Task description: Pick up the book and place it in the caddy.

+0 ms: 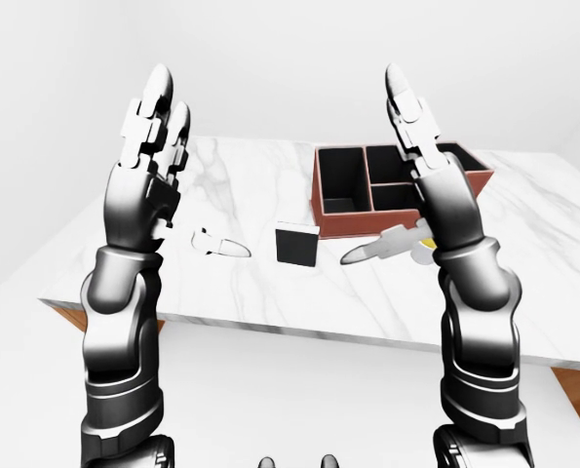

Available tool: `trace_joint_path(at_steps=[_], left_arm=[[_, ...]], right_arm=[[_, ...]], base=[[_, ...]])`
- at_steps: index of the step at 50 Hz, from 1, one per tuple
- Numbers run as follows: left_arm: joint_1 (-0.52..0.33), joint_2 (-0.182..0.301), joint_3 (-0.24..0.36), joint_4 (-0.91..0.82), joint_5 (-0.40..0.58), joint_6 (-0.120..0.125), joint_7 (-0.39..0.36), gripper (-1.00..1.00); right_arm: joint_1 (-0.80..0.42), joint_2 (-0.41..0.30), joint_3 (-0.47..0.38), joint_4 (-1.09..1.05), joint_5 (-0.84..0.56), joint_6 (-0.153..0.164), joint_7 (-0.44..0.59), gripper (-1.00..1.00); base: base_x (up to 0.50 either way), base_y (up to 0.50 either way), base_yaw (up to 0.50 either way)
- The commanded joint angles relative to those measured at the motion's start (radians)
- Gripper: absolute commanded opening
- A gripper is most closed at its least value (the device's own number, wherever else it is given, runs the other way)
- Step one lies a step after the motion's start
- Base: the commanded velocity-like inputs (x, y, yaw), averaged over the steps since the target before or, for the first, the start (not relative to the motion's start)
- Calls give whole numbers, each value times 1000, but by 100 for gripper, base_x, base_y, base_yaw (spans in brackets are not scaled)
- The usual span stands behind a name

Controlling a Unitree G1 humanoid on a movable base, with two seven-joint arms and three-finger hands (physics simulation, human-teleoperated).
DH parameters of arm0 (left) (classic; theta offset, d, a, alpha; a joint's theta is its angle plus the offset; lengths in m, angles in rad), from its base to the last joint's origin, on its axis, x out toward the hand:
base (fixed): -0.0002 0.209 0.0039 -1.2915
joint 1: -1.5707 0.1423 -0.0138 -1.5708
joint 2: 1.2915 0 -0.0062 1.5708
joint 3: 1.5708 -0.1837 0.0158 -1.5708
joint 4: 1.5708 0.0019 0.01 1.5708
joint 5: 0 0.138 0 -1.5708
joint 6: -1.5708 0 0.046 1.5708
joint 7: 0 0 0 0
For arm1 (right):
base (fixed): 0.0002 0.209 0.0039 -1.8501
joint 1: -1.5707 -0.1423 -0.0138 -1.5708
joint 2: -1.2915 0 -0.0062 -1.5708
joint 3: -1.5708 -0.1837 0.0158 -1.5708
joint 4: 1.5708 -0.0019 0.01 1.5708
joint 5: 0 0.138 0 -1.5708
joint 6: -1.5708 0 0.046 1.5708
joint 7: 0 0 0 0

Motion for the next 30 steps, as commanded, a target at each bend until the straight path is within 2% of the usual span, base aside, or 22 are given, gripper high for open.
trace_joint_path(at_steps=[1, 30], left_arm=[[-3, -1, -3, 0, 3, 0, -1, 100], [1, -6, -5, 14, 4, 0, -1, 100]], right_arm=[[8, -4, -6, -6, 14, 0, 2, 100], [26, -3, -6, 6, 30, 0, -8, 100]], base=[[0, 0, 0], [0, 0, 0]])
